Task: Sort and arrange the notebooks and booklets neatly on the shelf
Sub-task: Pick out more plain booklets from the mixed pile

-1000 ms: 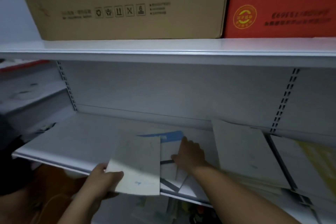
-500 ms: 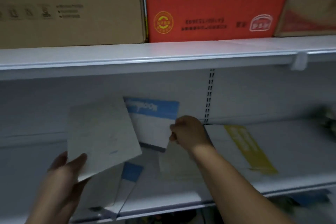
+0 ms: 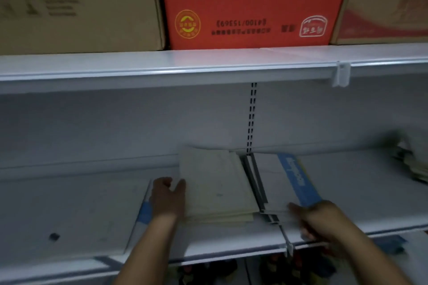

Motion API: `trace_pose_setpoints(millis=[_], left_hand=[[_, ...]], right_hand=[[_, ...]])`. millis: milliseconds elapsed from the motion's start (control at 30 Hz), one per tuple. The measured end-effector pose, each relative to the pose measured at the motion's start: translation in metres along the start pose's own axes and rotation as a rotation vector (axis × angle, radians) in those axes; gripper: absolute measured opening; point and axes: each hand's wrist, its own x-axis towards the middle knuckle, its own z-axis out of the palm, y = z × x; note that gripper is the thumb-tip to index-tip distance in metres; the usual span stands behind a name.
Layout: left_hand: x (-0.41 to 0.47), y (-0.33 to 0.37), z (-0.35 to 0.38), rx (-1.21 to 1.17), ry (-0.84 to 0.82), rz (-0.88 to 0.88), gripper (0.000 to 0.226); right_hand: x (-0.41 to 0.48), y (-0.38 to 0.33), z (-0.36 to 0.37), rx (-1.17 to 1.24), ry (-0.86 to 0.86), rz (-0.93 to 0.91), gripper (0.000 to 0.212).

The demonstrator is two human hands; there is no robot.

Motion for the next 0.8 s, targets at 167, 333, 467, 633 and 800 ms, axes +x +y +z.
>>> trace_pose_setpoints(millis=[167,333,467,633,800], left_hand=[[0.036,-0.043,-0.105,0.626,0.170,-0.017,0.060],[0.024,-0.072,-0.159,0.769,0.128,-0.093,0.076],[0.017,-0.069,-0.195,0.687,0.099,-0.175,0.082],[0.000,-0.074,-0.238,0.291,0.058,-0.265,0.030],[-0.002,-0.080,-0.253,-0.011,0.096,-0.221,0.036]], right_hand=[[-0.053,-0.068,0.048,-0.296,-0.380,-0.264,0.042],[-0.080,-0.105,0.188,-0.432,-0.513,-0.672,0.028],[-0.059,-0.127,0.259,-0.670,-0.370,-0.776,0.063],[-0.034,-0.136,0.281,-0.940,-0.386,-0.539,0.112],[-0.040,-0.147,0.277,-0.866,-0.375,-0.565,0.066]])
